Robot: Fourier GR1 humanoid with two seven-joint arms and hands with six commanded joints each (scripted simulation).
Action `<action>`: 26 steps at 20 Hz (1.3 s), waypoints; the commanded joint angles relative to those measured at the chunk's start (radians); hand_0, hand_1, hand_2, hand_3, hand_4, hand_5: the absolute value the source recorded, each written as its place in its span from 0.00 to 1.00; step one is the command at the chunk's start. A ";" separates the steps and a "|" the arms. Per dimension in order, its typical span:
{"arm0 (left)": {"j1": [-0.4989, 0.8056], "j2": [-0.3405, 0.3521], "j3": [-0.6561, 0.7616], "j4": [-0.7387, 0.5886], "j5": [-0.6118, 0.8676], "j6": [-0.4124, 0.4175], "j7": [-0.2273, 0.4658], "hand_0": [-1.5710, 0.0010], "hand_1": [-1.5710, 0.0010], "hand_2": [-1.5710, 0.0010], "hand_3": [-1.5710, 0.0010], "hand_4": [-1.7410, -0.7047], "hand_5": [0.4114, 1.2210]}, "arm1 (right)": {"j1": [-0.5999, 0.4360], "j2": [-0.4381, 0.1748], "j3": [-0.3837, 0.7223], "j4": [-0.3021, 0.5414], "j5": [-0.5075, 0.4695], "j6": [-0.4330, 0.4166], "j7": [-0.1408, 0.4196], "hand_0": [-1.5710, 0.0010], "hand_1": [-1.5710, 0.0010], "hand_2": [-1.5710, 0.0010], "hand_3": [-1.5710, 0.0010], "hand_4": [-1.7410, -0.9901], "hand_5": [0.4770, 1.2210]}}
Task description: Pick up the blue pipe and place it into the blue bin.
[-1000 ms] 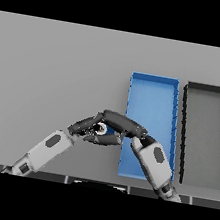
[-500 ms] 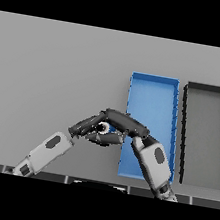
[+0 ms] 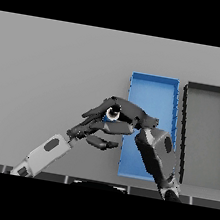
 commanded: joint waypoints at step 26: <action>0.001 0.050 0.022 -0.037 0.000 0.001 0.035 1.00 1.00 1.00 1.00 0.88 0.07 | -0.009 -0.282 -0.399 0.466 0.249 -0.230 0.009 0.00 0.00 0.00 0.00 0.32 1.00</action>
